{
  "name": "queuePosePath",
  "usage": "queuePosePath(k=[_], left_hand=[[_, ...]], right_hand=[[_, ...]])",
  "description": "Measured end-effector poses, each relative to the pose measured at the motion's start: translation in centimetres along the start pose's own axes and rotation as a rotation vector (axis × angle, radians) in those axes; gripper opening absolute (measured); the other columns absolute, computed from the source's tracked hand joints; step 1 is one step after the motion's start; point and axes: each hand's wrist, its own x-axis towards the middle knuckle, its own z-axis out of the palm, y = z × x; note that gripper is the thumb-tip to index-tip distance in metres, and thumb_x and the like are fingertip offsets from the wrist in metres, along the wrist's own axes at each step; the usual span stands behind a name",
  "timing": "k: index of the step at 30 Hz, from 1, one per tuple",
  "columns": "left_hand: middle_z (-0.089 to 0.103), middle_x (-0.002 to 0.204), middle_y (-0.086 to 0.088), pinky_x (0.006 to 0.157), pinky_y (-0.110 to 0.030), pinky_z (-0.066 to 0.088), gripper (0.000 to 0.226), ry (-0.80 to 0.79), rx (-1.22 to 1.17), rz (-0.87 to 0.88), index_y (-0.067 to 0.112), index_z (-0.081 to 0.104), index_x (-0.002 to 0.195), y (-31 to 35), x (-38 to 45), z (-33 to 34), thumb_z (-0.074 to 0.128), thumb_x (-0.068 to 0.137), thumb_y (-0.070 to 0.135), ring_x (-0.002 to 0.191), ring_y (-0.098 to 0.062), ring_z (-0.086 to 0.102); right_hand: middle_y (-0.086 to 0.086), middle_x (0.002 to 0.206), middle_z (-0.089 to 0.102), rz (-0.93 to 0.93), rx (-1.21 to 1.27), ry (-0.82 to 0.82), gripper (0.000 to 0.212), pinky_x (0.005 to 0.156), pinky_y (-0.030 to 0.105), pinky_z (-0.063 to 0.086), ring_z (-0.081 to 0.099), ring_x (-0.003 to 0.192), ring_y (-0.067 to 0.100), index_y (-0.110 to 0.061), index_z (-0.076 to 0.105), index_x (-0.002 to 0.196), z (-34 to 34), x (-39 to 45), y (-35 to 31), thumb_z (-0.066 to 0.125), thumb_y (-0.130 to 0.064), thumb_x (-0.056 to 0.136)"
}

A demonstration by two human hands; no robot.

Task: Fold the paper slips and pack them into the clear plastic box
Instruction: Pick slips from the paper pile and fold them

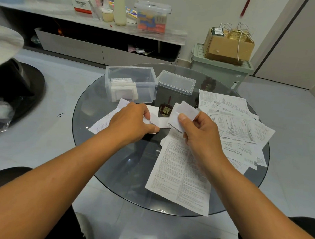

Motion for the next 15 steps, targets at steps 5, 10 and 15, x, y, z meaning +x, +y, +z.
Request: queuePosePath(k=[5,10,15], left_hand=[[0.062,0.102,0.001,0.073,-0.036,0.049,0.041,0.067,-0.052,-0.014,0.03,0.062,0.086,0.3,0.5,0.5,0.07,0.078,0.069,0.093,-0.024,0.061],[0.063,0.085,0.003,0.076,-0.037,0.042,0.037,0.121,0.029,0.03,0.029,0.048,0.068,0.9,0.7,1.4,0.067,0.091,0.051,0.081,-0.021,0.055],[0.074,0.079,0.006,0.059,-0.022,0.048,0.012,0.1,-0.563,0.05,0.024,0.059,0.088,1.1,1.4,-0.7,0.06,0.101,0.023,0.071,-0.009,0.064]], right_hand=[[-0.012,0.081,0.063,0.0,-0.003,-0.009,0.019,0.064,0.02,0.045,0.06,0.067,0.001,-0.027,0.066,0.115,0.0,0.1,0.1,0.061,-0.039,0.101],[-0.012,0.081,0.067,-0.005,0.001,0.001,0.014,0.065,0.021,0.046,0.061,0.064,-0.002,-0.029,0.067,0.109,0.4,0.2,0.5,0.064,-0.038,0.1],[-0.01,0.077,0.065,0.002,0.103,0.025,0.016,0.068,0.026,0.049,0.059,0.065,0.003,-0.026,0.068,0.11,-0.1,0.5,0.1,0.065,-0.038,0.099]])
